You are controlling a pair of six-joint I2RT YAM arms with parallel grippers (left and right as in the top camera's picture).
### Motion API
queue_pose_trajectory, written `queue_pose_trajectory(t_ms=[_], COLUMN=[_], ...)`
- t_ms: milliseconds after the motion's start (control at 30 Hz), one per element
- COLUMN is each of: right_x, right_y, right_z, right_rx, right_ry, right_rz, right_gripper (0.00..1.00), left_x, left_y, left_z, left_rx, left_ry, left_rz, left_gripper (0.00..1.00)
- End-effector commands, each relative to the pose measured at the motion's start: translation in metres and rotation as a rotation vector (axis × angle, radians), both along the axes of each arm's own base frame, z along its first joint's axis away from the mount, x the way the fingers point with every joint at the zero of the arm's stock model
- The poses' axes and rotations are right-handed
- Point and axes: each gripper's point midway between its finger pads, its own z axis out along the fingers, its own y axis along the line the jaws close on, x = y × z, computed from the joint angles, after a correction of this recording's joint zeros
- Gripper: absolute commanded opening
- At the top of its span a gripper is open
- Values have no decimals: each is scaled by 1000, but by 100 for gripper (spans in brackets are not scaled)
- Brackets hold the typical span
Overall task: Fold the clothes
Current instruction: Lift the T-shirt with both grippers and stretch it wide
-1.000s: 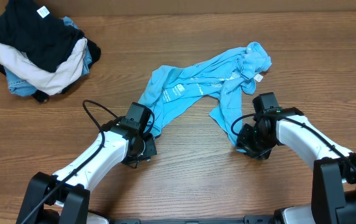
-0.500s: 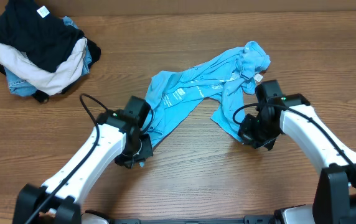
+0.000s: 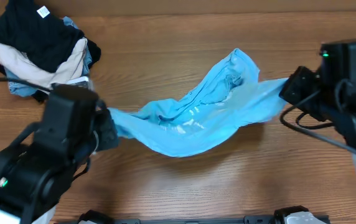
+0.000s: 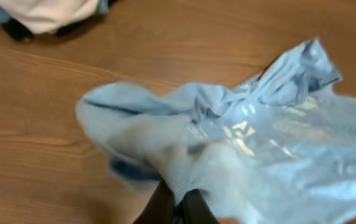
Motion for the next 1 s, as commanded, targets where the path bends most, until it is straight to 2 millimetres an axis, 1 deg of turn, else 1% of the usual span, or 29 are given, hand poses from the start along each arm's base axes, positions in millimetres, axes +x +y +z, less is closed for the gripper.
queue_pose_trajectory(t_ms=[0,100,133,167,233,267,333,367,500,567,600,633,667,700,733,767,800,833,867,900,933,967], right_x=[-9,-22,-26,-33,-40,-45,-51,-52,-49,-47,-43,-37,-24,-16,-4,13,32,60,85,112,139,163], right_y=[-12,-17,-19,-20,-21,-22,-22,-21,-21,-20,-20,-19,-17,-16,-16,-16,-16,-12,-8,-4,1,6], right_z=[40,69,79,94,107,114,123,126,136,141,144,147,149,150,149,147,143,137,131,125,121,115], right_rx=[-22,-24,-22,-15,-8,-5,2,6,14,18,21,23,25,23,15,4,-7,-21,-34,-40,-49,-51], right_ry=[-116,-187,-213,-256,-291,-312,-338,-347,-390,-413,-428,-440,-452,-455,-456,-455,-451,-449,-449,-459,-480,-498], right_rz=[-38,-53,-56,-57,-59,-59,-53,-50,-51,-53,-53,-54,-54,-57,-63,-74,-87,-85,-75,-67,-59,-43], right_gripper=[4,4,4,4,4,4,4,4,4,4,4,4,4,4,4,4,4,4,4,3,4,4], left_x=[-12,-23,-27,-33,-40,-47,-55,-57,-60,-59,-54,-47,-35,-23,-13,7,31,53,82,111,149,180], left_y=[17,23,24,26,29,32,35,36,35,32,31,31,31,31,30,28,27,28,25,21,15,13], left_z=[34,55,65,78,92,103,120,124,134,138,142,146,150,150,150,148,145,142,137,134,130,123], left_rx=[20,-1,-15,-31,-46,-58,-79,-86,-129,-142,-146,-142,-127,-111,-94,-55,-7,42,97,145,176,188], left_ry=[-106,-172,-204,-240,-276,-306,-360,-375,-406,-420,-434,-452,-466,-466,-464,-459,-451,-449,-448,-458,-480,-493], left_rz=[33,39,40,41,43,43,47,48,52,45,47,58,81,98,109,125,154,193,214,228,229,235], left_gripper=[4,4,4,4,4,4,4,4,4,4,4,4,4,4,4,4,4,4,4,4,4,4])
